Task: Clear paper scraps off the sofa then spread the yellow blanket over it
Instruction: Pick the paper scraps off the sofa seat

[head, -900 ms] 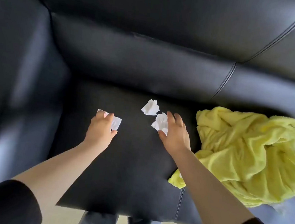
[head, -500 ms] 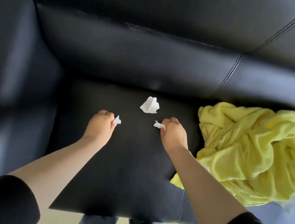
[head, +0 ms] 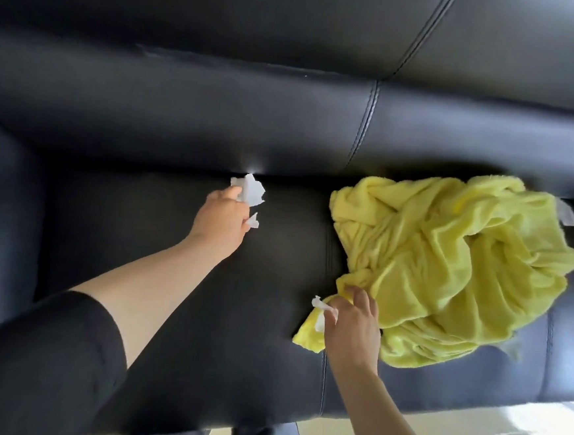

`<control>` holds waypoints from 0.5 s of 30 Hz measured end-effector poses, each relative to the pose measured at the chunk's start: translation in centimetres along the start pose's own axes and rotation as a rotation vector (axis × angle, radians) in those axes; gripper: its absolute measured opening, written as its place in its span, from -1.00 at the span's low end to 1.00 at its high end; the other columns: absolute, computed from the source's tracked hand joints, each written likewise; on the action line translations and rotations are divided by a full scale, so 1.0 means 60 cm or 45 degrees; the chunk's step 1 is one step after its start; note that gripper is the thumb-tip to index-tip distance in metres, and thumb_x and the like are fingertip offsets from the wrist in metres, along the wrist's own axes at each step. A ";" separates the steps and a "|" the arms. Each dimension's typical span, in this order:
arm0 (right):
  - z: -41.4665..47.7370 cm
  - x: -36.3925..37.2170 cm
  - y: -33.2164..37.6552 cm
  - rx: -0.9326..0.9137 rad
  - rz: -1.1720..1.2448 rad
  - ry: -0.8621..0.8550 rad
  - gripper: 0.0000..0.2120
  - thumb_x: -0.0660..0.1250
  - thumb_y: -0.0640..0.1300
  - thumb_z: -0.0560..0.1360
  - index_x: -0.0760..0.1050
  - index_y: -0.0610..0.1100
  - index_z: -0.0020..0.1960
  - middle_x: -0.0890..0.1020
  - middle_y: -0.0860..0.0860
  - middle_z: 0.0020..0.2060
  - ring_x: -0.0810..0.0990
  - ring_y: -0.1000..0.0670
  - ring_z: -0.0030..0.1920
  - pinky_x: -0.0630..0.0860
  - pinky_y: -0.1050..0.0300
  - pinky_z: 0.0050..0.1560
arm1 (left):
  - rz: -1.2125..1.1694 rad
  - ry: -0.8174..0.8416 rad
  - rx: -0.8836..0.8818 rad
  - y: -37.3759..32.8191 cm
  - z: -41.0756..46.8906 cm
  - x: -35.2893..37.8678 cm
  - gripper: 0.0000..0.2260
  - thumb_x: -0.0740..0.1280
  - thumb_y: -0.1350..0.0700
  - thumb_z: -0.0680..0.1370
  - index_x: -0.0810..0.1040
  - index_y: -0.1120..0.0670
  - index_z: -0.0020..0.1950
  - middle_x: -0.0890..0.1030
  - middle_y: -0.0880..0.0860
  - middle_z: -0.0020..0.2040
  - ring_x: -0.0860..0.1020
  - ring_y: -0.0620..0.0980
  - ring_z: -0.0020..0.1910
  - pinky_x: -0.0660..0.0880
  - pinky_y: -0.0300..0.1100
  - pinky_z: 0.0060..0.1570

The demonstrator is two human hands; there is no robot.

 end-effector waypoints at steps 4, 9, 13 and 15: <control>-0.027 0.006 -0.017 -0.012 0.065 -0.096 -0.91 0.51 -0.24 0.35 0.67 -0.09 -0.19 0.59 -0.04 0.00 0.55 -0.15 0.05 0.47 0.15 -0.34 | 0.130 -0.028 0.025 -0.010 0.008 0.013 -0.86 0.29 0.19 0.54 0.55 0.27 -0.08 0.51 0.12 0.07 0.41 0.15 0.01 0.50 0.00 -0.17; -0.052 0.050 -0.061 0.114 0.217 0.043 -0.83 0.28 -0.30 0.53 0.63 -0.15 -0.01 0.49 0.00 0.12 0.49 -0.04 0.02 0.35 0.26 -0.19 | 0.157 -0.009 0.105 -0.041 -0.015 0.008 -0.68 0.23 0.23 0.56 0.26 0.13 -0.38 0.43 0.12 -0.20 0.39 0.11 -0.24 0.34 -0.08 -0.31; -0.052 0.057 -0.074 0.157 0.360 0.137 -0.74 0.21 -0.34 0.53 0.63 -0.16 0.05 0.52 0.02 0.07 0.48 0.03 -0.19 0.35 0.33 -0.23 | -0.032 0.044 0.012 -0.042 -0.063 0.019 -0.99 0.22 0.22 0.55 0.41 0.14 -0.04 0.51 0.08 -0.11 0.47 0.09 -0.19 0.31 -0.13 -0.29; -0.059 0.041 -0.072 0.155 0.427 0.103 -0.73 0.21 -0.38 0.49 0.64 -0.16 -0.01 0.54 0.03 0.01 0.46 0.07 -0.23 0.37 0.36 -0.30 | -0.072 0.078 0.005 -0.047 -0.097 0.022 -0.89 0.22 0.20 0.55 0.42 0.12 0.07 0.49 0.02 -0.09 0.46 0.04 -0.17 0.30 -0.16 -0.27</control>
Point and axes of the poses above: each hand's wrist, its own z-axis towards the middle knuckle, its own x-axis out of the palm, y = z × x, the point moved 8 cm from there along z, towards the middle knuckle
